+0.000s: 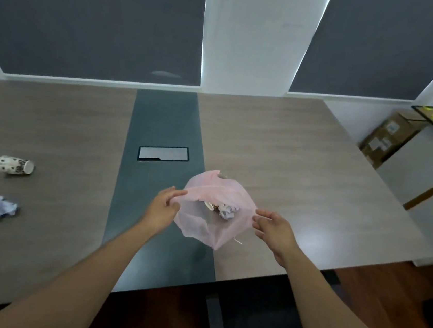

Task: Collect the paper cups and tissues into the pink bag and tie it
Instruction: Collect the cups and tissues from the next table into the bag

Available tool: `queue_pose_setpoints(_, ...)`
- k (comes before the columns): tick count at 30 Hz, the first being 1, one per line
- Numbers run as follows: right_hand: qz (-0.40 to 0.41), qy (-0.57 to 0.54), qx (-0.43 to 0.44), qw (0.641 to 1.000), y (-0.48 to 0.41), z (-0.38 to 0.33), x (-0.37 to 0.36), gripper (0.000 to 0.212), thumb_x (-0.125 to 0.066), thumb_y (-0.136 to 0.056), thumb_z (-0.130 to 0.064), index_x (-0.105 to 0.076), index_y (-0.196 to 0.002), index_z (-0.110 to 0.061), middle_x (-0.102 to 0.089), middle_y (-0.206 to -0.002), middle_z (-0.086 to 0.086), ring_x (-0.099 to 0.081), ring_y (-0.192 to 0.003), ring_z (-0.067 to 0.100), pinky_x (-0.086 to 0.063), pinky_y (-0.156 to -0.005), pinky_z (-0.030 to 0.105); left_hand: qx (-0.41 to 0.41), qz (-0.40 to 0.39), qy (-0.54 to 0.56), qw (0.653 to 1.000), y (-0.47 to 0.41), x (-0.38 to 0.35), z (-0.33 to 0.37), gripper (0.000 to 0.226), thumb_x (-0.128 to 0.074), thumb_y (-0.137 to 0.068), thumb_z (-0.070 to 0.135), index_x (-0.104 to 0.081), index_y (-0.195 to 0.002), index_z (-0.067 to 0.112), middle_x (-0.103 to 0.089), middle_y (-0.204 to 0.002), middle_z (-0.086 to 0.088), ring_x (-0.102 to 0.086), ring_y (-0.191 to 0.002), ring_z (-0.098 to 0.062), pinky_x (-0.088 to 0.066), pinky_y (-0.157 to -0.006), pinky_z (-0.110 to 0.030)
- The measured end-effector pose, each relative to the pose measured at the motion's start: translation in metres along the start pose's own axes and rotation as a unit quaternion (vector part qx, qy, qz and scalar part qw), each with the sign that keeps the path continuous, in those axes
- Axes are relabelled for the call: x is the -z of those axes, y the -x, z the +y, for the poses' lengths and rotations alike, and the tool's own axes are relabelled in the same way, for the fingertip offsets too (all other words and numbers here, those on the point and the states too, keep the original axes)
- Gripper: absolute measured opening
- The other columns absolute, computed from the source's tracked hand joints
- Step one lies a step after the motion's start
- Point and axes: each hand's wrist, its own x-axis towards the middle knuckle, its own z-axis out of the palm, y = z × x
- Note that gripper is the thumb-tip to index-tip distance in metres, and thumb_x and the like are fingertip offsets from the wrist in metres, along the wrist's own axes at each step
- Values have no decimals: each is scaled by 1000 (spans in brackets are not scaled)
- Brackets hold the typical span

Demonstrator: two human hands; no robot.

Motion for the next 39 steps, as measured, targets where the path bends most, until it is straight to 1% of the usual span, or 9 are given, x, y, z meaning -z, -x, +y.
queue_pose_setpoints(4,0,23,6,1000,15,10,16,22,-64,-105,-12,-72,-124,-17,-80,-118,6,-76,-109,21,-61,-95,35,-51,55,-36,997,22,-8,0,47,-55,-104,-2,-72,-140,24,-39,-171,-8,-38,-158,-23,-29,-125,-33)
queue_pose_setpoints(9,-36,83,19,996,49,27,54,23,-67,-106,-21,-71,-129,-19,-79,-121,0,-75,-112,16,-62,-91,30,-122,86,-41,988,73,-39,17,48,-53,-101,-3,-71,-139,19,-44,-165,-1,-46,-150,-16,-36,-123,-31)
queue_pose_setpoints(14,-67,110,26,991,84,49,105,23,-66,-107,-19,-73,-129,-17,-79,-124,2,-75,-113,19,-61,-103,39,-173,48,-77,981,140,-93,38,50,-55,-99,-4,-70,-141,19,-47,-159,1,-40,-151,-11,-30,-121,-22)
queue_pose_setpoints(22,-134,281,92,946,142,111,217,16,-65,-110,-25,-75,-123,-22,-79,-123,1,-74,-117,23,-58,-107,42,-126,-78,-103,984,253,-231,30,31,-56,-111,20,-74,-135,26,-68,-133,11,-62,-127,-5,-49,-111,-25)
queue_pose_setpoints(28,-142,399,107,899,191,178,301,18,-61,-112,-38,-74,-119,-29,-76,-116,-6,-70,-109,17,-56,-93,35,-89,-160,-193,964,326,-342,14,37,-49,-114,42,-72,-138,25,-68,-136,6,-62,-125,-9,-44,-101,-23)
queue_pose_setpoints(30,-148,437,102,881,201,199,318,25,-59,-112,-43,-76,-117,-25,-77,-111,-3,-72,-106,20,-57,-92,37,-59,-187,-214,957,346,-371,11,41,-46,-114,49,-75,-129,25,-71,-130,3,-64,-117,-10,-46,-95,-27)
queue_pose_setpoints(34,-155,493,80,852,208,232,340,46,-46,-114,-55,-77,-112,-21,-77,-111,6,-71,-107,31,-58,-96,47,-1,-249,-245,937,375,-411,1,59,-33,-113,60,-67,-83,23,-70,-93,-7,-70,-95,-29,-53,-86,-44)
queue_pose_setpoints(37,-148,579,99,796,213,256,348,57,-31,-117,-57,-76,-115,-21,-73,-120,7,-68,-115,33,-49,-103,47,-6,-224,-345,912,389,-423,-12,61,-24,-114,61,-70,-139,30,-67,-138,0,-64,-129,-27,-52,-108,-44)
queue_pose_setpoints(39,-116,615,142,767,215,268,349,57,-28,-118,-54,-76,-119,-23,-73,-123,4,-66,-117,30,-44,-105,46,-31,-178,-380,907,392,-426,-18,59,-22,-115,57,-71,-135,31,-69,-133,0,-68,-119,-23,-56,-102,-42)
